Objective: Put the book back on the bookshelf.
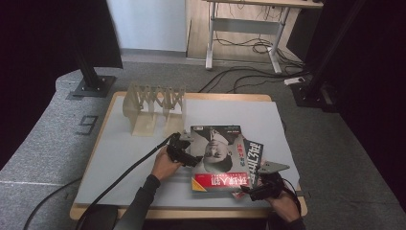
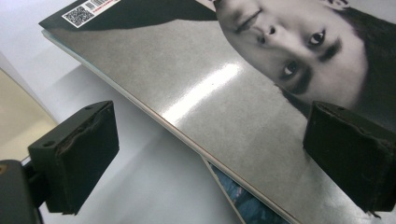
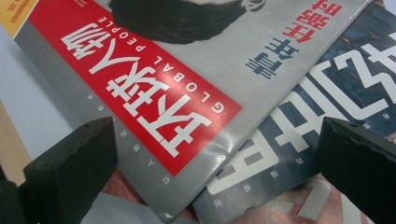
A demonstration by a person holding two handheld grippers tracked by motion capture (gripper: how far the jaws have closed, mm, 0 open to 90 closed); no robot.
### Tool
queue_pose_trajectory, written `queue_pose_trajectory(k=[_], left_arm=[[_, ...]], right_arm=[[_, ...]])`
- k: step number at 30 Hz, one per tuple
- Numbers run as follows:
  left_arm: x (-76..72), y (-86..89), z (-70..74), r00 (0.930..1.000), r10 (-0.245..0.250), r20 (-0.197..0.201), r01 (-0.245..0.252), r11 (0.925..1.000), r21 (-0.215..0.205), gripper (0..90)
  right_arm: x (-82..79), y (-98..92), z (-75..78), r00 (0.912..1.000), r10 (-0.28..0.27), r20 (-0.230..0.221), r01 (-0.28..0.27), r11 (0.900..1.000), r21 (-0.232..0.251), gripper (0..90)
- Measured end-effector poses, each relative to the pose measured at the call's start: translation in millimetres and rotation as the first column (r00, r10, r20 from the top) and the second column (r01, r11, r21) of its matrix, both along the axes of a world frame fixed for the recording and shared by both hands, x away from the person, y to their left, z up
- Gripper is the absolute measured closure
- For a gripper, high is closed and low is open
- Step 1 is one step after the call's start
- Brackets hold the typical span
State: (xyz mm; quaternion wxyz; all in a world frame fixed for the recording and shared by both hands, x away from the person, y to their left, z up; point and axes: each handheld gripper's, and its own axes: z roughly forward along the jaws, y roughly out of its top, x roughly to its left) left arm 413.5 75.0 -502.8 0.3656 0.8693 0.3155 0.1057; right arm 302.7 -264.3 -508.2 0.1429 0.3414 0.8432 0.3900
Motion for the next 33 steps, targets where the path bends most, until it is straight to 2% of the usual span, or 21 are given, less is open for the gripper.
queue_pose_trajectory(k=[2, 5, 13, 15, 20, 25, 27, 31, 33], left_arm=[[0.0, -0.4, -0.5, 1.0000, -0.001, -0.001, 0.001, 1.0000, 0.002, 3.5], [-0.5, -0.8, -0.3, 1.0000, -0.001, 0.000, 0.001, 1.0000, 0.006, 3.7], [-3.4, -4.3, -0.5, 0.9999, -0.013, -0.009, 0.013, 0.9999, 0.005, 4.0], [-4.4, -5.3, -0.9, 0.9999, -0.014, -0.009, 0.014, 0.9999, 0.000, 4.2], [-5.6, -7.3, -2.3, 0.9996, -0.025, -0.015, 0.025, 0.9996, -0.014, 4.2], [-8.3, -9.0, -1.9, 0.9997, -0.025, -0.002, 0.025, 0.9997, -0.007, 4.0], [-9.3, -9.4, -1.9, 0.9995, -0.031, -0.001, 0.031, 0.9995, -0.006, 3.8], [-10.3, -9.9, -1.9, 0.9994, -0.034, -0.003, 0.034, 0.9994, -0.005, 3.7], [-11.0, -10.3, -2.0, 0.9993, -0.038, -0.002, 0.038, 0.9993, -0.003, 3.6]], right_arm=[[-0.7, -0.1, -0.2, 1.0000, -0.002, 0.001, 0.002, 1.000, 0.003, 0.0], [-2.9, -0.5, 0.0, 0.9998, 0.019, 0.006, -0.019, 1.000, -0.025, 0.0], [-1.9, -1.6, 0.1, 0.9998, 0.018, 0.004, -0.018, 1.000, -0.023, 0.0], [0.7, -6.6, -0.3, 0.9998, -0.020, -0.005, 0.020, 0.999, -0.026, 0.0], [4.5, -15.8, -1.4, 0.9977, -0.066, -0.019, 0.066, 0.998, -0.010, 0.0], [10.6, -25.2, -0.3, 0.9958, -0.089, -0.021, 0.088, 0.996, -0.017, 0.0], [17.4, -32.2, -0.6, 0.9924, -0.121, -0.025, 0.120, 0.993, -0.013, 0.0], [24.2, -37.8, -1.1, 0.9901, -0.137, -0.031, 0.137, 0.991, -0.008, 0.0], [30.5, -43.2, -1.2, 0.9858, -0.166, -0.027, 0.165, 0.986, -0.009, 0.0]])
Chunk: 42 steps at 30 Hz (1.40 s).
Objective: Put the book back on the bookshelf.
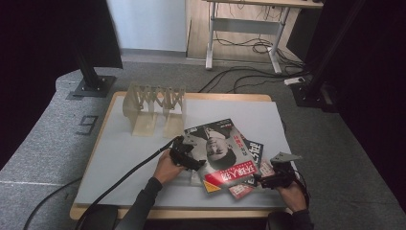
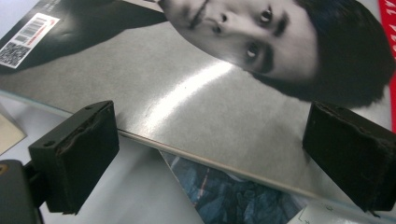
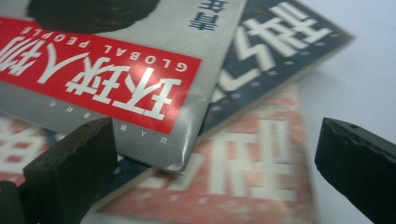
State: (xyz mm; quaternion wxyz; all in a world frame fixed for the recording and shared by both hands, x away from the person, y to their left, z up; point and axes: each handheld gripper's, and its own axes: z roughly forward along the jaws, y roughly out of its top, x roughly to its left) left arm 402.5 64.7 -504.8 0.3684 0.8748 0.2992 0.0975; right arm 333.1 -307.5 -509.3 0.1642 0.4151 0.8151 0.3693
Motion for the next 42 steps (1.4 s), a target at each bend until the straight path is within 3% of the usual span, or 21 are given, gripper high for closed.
queue_pose_trajectory(k=[4, 6, 14, 22, 29, 37, 42], left_arm=[[-1.5, -0.7, 0.1, 1.0000, -0.005, 0.003, 0.005, 1.0000, 0.001, 3.7], [-2.3, -0.5, 0.7, 0.9999, -0.013, 0.007, 0.013, 0.9999, 0.002, 4.6], [-4.1, 0.9, 3.4, 0.9991, -0.042, -0.004, 0.042, 0.9991, -0.001, 3.6], [-6.6, 2.3, 7.0, 0.9985, -0.052, 0.019, 0.052, 0.9985, 0.017, 0.9], [-7.8, 1.8, 5.5, 0.9978, -0.063, 0.018, 0.062, 0.9974, 0.035, 0.1], [-8.6, 4.4, 8.1, 0.9976, -0.067, 0.016, 0.067, 0.9976, 0.014, 0.0], [-8.7, 8.5, 9.3, 0.9980, -0.059, 0.021, 0.059, 0.9982, 0.014, 0.0]], right_arm=[[5.9, -4.1, 0.5, 0.9996, -0.027, -0.002, 0.027, 1.000, -0.002, 0.0], [5.5, 0.0, 5.5, 0.9997, -0.019, 0.016, 0.020, 0.999, -0.042, 0.8], [15.3, 10.9, 10.7, 0.9999, -0.007, 0.012, 0.007, 1.000, -0.004, 2.2], [44.1, 45.8, 14.8, 0.9988, 0.049, 0.000, -0.049, 0.999, -0.001, 0.5], [66.9, 62.9, 15.7, 0.9986, 0.048, -0.023, -0.048, 0.999, 0.006, 0.4], [91.9, 81.9, 16.5, 0.9977, 0.056, -0.037, -0.056, 0.998, 0.000, 0.4], [106.2, 90.4, 8.9, 0.9979, 0.038, -0.053, -0.039, 0.999, -0.016, 0.0]])
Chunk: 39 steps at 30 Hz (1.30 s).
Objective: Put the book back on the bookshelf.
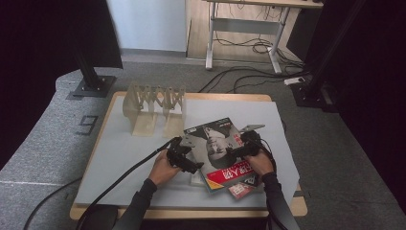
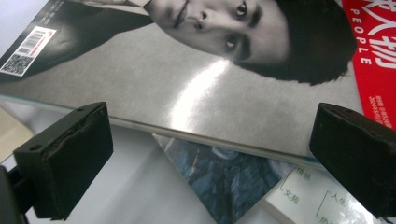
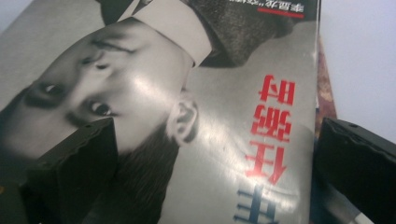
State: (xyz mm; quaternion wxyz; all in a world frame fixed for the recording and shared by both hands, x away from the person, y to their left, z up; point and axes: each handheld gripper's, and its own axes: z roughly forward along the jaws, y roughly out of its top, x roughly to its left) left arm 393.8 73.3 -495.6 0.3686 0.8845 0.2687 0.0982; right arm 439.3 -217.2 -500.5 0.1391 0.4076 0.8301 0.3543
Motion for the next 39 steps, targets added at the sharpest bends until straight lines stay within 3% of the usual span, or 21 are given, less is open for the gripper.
queue_pose_trajectory(k=[9, 15, 23, 30, 39], left_arm=[[3.1, 9.2, 1.5, 0.9997, 0.025, 0.007, -0.025, 0.9996, -0.011, 0.0], [5.8, 17.4, 4.4, 0.9989, 0.047, 0.010, -0.047, 0.9988, -0.012, 0.0], [11.9, 28.1, 2.8, 0.9966, 0.083, 0.004, -0.083, 0.9966, -0.005, 0.0], [20.5, 33.8, -6.5, 0.9946, 0.098, -0.032, -0.098, 0.9952, -0.001, 0.0], [26.8, 32.1, -15.1, 0.9931, 0.091, -0.074, -0.096, 0.9936, -0.059, 0.0]], right_arm=[[-2.8, 3.8, -0.5, 0.9997, -0.001, 0.025, 0.001, 1.000, -0.018, 0.0], [-13.4, 9.8, -1.1, 0.9972, 0.073, 0.016, -0.073, 0.997, -0.006, 0.0], [-28.5, 15.6, -1.2, 0.9861, 0.165, 0.017, -0.165, 0.986, -0.006, 0.0], [-39.4, 6.4, -0.4, 0.9878, 0.154, 0.026, -0.154, 0.988, -0.004, 0.6], [-72.0, -45.1, -4.1, 0.9973, 0.056, 0.048, -0.056, 0.998, 0.016, 0.0]])
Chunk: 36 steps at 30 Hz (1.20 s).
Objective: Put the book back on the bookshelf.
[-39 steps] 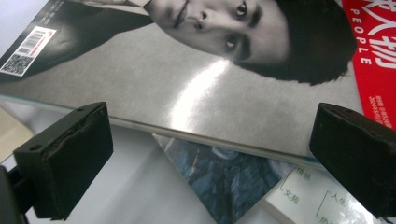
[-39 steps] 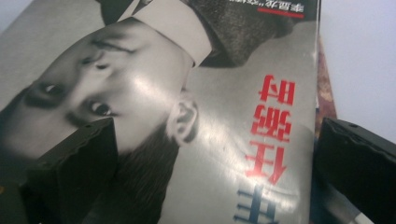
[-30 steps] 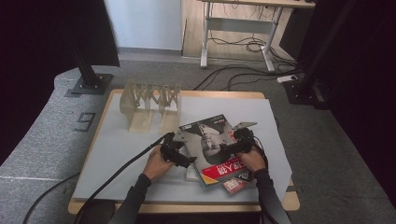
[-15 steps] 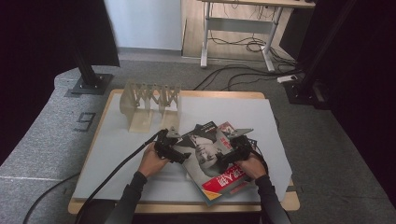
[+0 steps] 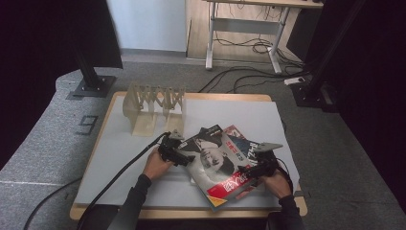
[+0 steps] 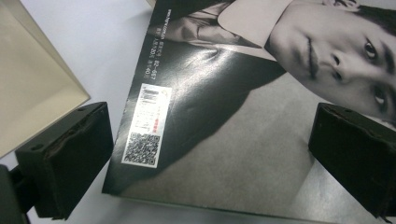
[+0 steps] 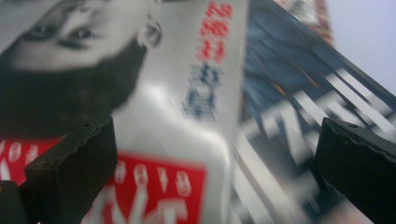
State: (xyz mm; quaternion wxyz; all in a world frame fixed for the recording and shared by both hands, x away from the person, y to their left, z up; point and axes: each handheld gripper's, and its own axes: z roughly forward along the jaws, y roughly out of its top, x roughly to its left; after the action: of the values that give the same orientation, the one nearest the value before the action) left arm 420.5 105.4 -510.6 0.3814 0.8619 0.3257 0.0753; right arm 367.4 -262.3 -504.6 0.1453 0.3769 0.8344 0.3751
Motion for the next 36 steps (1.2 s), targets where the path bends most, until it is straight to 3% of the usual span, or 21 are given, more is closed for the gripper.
queue_pose_trajectory(k=[5, 14, 25, 36], left_arm=[[-0.3, -1.6, -0.9, 1.0000, 0.001, 0.002, -0.001, 0.9999, -0.011, 0.7], [0.5, -1.4, -0.6, 0.9998, 0.015, 0.009, -0.015, 0.9999, -0.007, 0.8], [-0.8, -2.3, -0.2, 0.9997, 0.020, 0.017, -0.019, 0.9998, -0.003, 1.6], [-5.8, -3.7, 1.6, 1.0000, -0.002, 0.002, 0.002, 0.9997, 0.023, 1.2]], right_arm=[[-18.3, -20.3, -0.4, 0.9996, -0.029, 0.004, 0.029, 1.000, -0.003, 0.0], [-41.6, -36.8, -2.1, 0.9991, -0.042, 0.003, 0.042, 0.999, 0.011, 0.0], [-50.0, -40.5, -4.0, 0.9993, -0.038, 0.002, 0.038, 0.999, 0.001, 0.0], [-43.9, -44.1, -4.3, 0.9983, -0.058, 0.004, 0.058, 0.998, -0.001, 0.0]])
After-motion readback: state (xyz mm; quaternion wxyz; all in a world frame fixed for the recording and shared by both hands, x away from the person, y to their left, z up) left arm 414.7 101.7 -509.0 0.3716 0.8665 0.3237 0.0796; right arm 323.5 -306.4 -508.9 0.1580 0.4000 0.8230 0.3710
